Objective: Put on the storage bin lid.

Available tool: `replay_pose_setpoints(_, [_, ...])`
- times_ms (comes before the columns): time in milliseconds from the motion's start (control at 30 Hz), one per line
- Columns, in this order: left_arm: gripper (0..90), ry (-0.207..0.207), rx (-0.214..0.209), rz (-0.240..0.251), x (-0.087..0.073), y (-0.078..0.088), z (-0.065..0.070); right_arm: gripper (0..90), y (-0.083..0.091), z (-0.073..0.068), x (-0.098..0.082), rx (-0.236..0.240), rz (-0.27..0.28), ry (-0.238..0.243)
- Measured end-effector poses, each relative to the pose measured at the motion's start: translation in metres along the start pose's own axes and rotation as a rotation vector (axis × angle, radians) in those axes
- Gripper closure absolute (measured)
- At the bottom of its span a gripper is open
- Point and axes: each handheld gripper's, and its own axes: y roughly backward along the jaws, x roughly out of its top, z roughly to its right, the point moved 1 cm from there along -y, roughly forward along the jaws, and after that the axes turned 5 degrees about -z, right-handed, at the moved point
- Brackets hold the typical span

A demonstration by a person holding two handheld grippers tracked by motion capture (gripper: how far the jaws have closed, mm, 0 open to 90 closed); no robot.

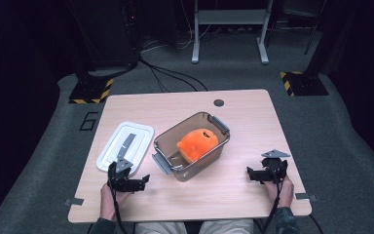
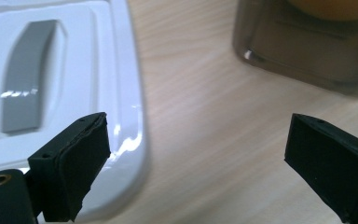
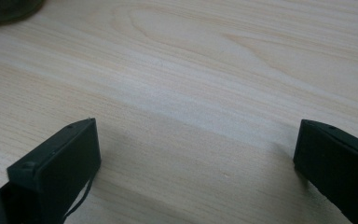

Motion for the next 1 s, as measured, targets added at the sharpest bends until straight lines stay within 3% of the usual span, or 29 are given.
replay_pose_setpoints(133, [5.7,0.024,0.024,-0.001,0.007,-0.002,-0.016,0.0,0.0,0.0,0.0,0.0,0.0,0.0])
replay_pose_setpoints(567, [3.3,0.084,0.031,-0.032,0.029,-0.021,-0.063,0.0,0.0,0.0,0.0,0.002,0.001,0.004])
replay_pose_setpoints(1000, [2.8,0.117,0.06,-0.07,0.048,-0.044,-0.092,0.0,0.0,0.0,0.0,0.003,0.001,0.002])
